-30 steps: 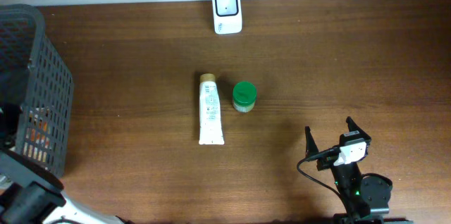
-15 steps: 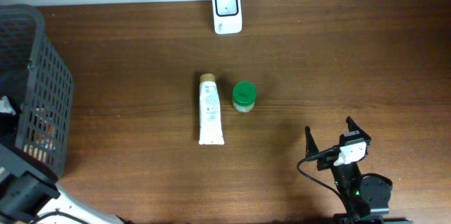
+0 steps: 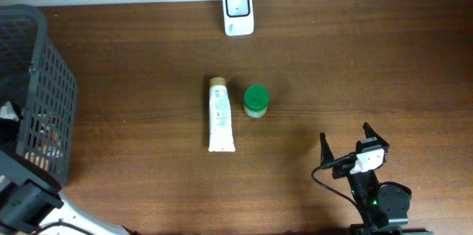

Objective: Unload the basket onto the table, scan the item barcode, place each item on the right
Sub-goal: 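Grasp the small orange packet from the basket with the left gripper, then set the orange packet down left of the white tube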

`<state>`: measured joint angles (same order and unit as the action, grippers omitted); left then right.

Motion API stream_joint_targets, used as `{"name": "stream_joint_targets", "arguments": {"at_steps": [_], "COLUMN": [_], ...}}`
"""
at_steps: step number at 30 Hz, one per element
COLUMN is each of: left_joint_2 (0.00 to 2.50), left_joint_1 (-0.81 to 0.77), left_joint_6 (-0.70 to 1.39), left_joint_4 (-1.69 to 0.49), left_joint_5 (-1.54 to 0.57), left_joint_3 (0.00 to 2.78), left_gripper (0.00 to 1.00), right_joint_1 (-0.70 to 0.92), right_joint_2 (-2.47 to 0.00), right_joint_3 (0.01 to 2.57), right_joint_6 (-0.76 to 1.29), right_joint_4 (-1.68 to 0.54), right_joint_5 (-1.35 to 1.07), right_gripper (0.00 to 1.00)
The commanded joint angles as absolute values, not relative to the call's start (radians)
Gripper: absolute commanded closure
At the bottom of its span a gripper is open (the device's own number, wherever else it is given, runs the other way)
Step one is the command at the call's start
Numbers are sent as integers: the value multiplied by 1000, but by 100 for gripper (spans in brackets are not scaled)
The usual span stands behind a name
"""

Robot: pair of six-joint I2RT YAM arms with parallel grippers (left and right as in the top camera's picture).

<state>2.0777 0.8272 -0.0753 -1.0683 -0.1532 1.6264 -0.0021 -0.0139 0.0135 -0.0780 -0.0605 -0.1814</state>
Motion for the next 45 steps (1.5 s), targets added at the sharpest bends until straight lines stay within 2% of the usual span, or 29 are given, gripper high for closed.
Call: {"name": "stream_joint_targets", "arguments": {"at_steps": [1,9,14,16,19,24,31,42,43,45], "left_joint_2": [1942,1608,1383,1307,1269,1364,1609,1969,2001,2031], "left_joint_1": [834,834,822,762,601,208,-94,-176,-176,-176], "left_joint_6": [-71,166,345,352,348,344,429,511,511,511], "left_joint_4": [-1074,-975,-786,-749,-820,-964,-836,-775,-774,-774], "left_joint_5": [-114,-90,-330,-384,-384,-243,-167,-168,-177,-211], "left_joint_3": [1618,1619,1619,1619,1618,1579,1412,1394,1394,1394], "left_gripper": [100,100,100,100,100,100,100,100,98,84], "right_joint_1": [0,0,0,0,0,0,0,0,0,0], "right_joint_2": [-6,-6,-6,-6,-6,-6,-6,-6,-6,-6], "right_joint_3": [6,6,6,6,6,6,6,6,6,6], "right_joint_6": [-71,-71,-71,-71,-71,-71,-71,-71,-71,-71], "right_joint_4": [-64,-64,-64,-64,-64,-64,-64,-64,-64,-64], "right_joint_5": [-179,-179,-179,-179,-179,-179,-179,-179,-179,-179], "right_gripper": [2,2,2,2,2,2,2,2,1,2]}}
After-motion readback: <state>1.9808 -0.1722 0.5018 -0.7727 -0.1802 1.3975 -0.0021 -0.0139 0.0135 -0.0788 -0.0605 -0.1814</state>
